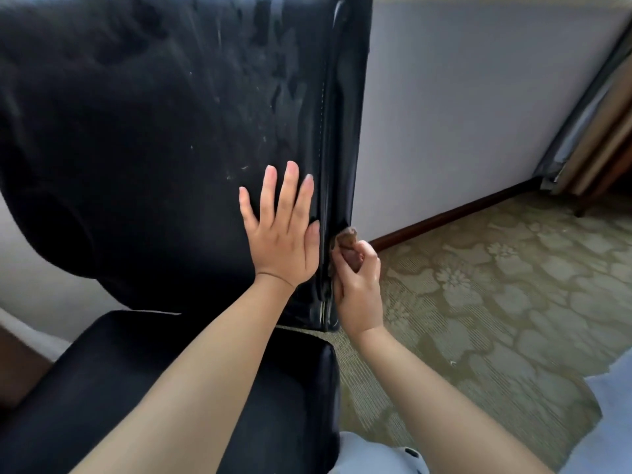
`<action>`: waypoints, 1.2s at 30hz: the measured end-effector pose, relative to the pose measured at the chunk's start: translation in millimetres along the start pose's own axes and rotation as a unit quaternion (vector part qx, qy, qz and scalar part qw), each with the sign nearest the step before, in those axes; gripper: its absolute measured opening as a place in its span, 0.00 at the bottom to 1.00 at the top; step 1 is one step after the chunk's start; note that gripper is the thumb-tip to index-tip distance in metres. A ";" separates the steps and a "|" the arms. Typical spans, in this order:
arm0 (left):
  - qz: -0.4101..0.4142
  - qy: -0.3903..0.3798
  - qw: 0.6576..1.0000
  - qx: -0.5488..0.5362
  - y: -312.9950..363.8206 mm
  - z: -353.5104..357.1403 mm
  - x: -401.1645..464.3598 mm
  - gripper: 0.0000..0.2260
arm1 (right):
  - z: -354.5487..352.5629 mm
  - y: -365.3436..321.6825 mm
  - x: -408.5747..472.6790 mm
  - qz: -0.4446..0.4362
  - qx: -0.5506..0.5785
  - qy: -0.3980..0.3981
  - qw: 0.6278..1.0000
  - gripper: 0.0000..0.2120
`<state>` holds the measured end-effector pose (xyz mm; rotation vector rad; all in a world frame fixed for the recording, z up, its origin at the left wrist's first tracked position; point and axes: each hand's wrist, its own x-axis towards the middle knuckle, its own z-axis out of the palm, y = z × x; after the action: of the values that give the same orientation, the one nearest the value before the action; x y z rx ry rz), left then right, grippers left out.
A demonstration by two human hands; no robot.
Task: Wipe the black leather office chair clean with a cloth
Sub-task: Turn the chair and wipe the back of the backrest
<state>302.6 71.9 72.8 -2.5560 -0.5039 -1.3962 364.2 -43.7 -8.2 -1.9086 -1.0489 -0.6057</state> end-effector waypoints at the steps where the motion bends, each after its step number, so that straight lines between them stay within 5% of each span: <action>1: 0.000 0.001 1.000 -0.004 -0.6 1.3 -0.6 0.23 | 1.4 -1.4 -7.3 0.015 0.004 -0.005 1.000 0.13; 7: -0.004 0.001 1.000 -0.006 -2.7 3.2 1.1 0.24 | 7.8 13.7 -24.1 0.039 0.027 -0.109 0.993 0.18; 14: 0.002 0.019 1.000 -0.013 -2.1 5.0 -0.1 0.24 | 1.2 -1.6 11.9 0.079 0.101 0.010 0.992 0.15; 25: 0.001 0.039 0.999 -0.016 -3.6 10.5 0.7 0.23 | 14.9 18.8 -53.0 0.090 0.022 -0.122 0.988 0.11; 28: 0.002 0.044 0.999 -0.017 -3.4 10.6 0.1 0.24 | 10.4 17.7 -39.6 0.085 0.079 -0.101 0.988 0.14; 32: 0.002 0.044 0.999 -0.018 -3.3 10.9 -0.3 0.24 | 4.0 -3.4 -11.8 0.039 0.111 0.024 0.993 0.19; 36: 0.003 0.047 0.999 -0.013 -3.2 11.2 0.5 0.24 | 15.1 3.2 -20.9 0.006 0.104 0.013 0.994 0.19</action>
<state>310.4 78.5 67.1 -2.4966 -0.4638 -1.5216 356.0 -40.8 -32.7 -1.7207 -1.0414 -0.4919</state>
